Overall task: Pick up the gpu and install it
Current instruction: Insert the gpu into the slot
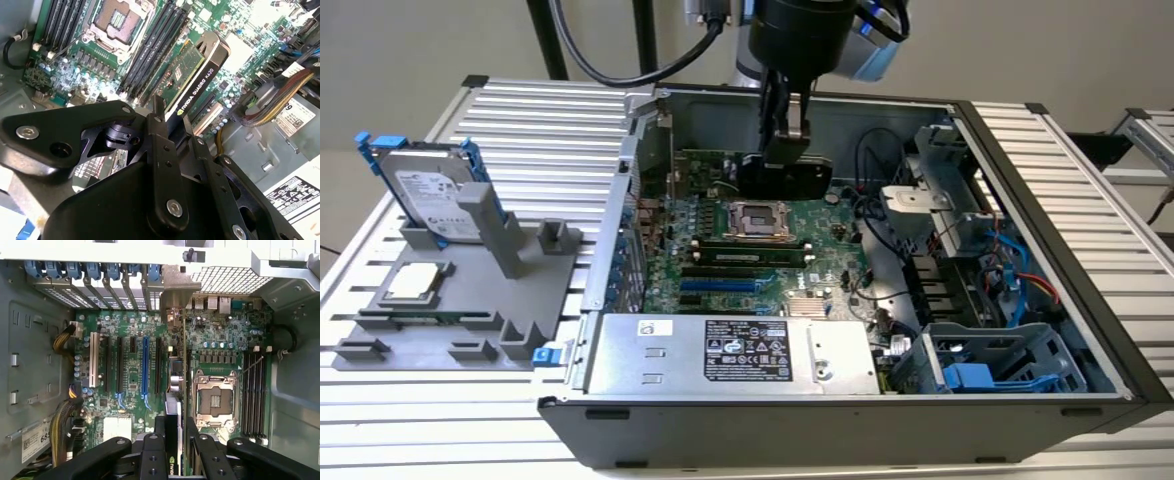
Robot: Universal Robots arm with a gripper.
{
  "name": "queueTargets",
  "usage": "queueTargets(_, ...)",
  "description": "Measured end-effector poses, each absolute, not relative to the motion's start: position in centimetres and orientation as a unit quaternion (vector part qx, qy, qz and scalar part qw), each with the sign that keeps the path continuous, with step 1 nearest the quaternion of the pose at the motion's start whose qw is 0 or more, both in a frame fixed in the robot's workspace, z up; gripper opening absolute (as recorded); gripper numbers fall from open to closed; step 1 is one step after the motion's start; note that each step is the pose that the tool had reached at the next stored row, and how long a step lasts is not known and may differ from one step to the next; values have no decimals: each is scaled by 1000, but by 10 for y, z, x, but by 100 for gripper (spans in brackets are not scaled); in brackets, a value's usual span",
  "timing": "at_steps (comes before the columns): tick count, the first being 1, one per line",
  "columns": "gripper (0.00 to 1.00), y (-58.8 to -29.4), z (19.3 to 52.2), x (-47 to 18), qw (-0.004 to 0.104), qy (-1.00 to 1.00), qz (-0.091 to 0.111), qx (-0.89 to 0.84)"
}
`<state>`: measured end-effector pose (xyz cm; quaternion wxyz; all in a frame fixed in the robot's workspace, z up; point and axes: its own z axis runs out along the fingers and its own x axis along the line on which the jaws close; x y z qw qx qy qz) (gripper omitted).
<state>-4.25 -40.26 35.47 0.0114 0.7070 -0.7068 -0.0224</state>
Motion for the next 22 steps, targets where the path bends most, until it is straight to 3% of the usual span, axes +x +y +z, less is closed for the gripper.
queueTargets(22, 0, -403, 344, -42, 11, -707, -22, 707)
